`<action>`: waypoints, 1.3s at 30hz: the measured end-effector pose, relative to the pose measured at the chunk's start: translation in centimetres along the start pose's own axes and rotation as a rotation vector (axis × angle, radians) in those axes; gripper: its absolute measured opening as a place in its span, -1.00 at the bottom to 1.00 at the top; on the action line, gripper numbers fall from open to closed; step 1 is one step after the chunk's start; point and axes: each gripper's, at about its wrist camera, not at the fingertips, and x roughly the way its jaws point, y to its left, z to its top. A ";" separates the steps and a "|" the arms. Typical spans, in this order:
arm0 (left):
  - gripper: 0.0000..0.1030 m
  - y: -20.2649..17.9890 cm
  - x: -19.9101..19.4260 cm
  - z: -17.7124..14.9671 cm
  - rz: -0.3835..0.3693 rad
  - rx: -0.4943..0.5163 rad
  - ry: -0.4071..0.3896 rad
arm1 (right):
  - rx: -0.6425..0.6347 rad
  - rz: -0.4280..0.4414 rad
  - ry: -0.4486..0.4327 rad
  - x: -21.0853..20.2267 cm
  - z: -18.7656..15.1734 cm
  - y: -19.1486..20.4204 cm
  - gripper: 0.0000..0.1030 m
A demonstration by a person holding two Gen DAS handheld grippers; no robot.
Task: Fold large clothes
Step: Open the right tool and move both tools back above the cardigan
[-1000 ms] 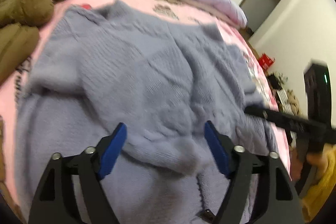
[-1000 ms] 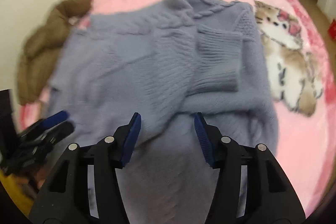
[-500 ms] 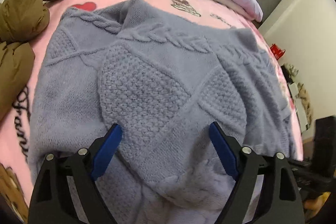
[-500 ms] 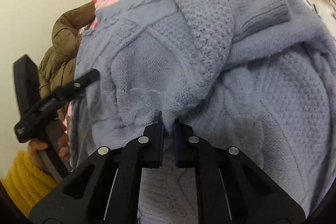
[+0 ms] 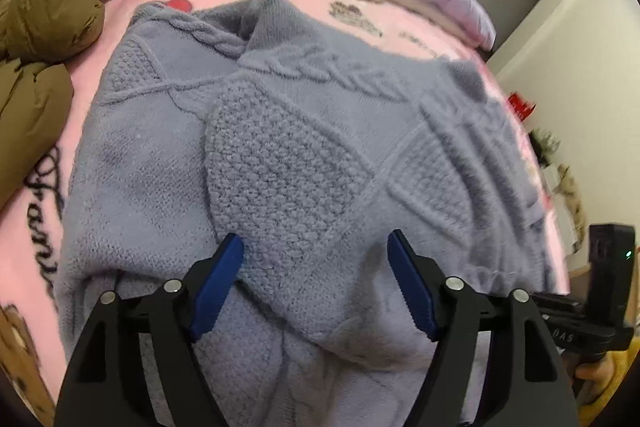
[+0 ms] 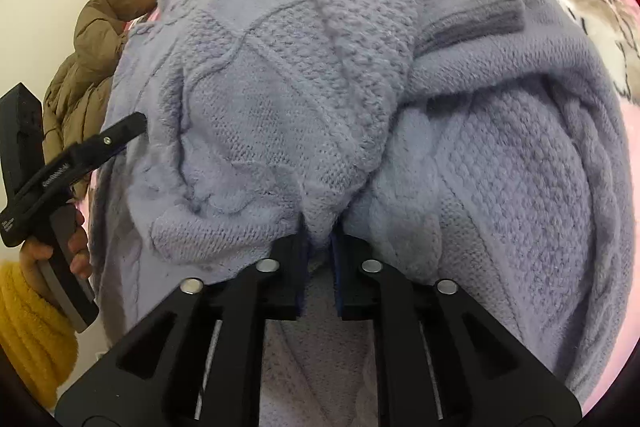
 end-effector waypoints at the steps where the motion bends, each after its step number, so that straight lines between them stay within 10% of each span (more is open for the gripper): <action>1: 0.51 0.0 -0.5 0.0 -0.015 -0.012 -0.012 | 0.023 0.057 -0.013 -0.7 -0.1 -0.1 -0.24; 2: 0.55 0.0 -0.8 -0.1 -0.020 -0.019 -0.019 | 0.035 0.078 -0.030 -1.2 -0.2 -0.2 0.04; 6: 0.67 0.1 -2.6 -1.3 0.011 -0.057 -0.045 | 0.046 0.131 -0.073 -3.7 -1.2 -0.5 0.14; 11: 0.79 0.4 -5.8 -4.7 0.164 -0.065 -0.090 | -0.030 -0.017 -0.064 -6.8 -4.1 -1.6 0.43; 24: 0.80 5.0 -12.4 -18.8 0.265 -0.067 0.175 | 0.001 -0.349 0.008 -11.6 -15.3 -7.5 0.58; 39: 0.67 6.2 -12.9 -24.1 0.124 -0.191 0.250 | 0.168 -0.357 0.060 -11.2 -21.0 -10.5 0.46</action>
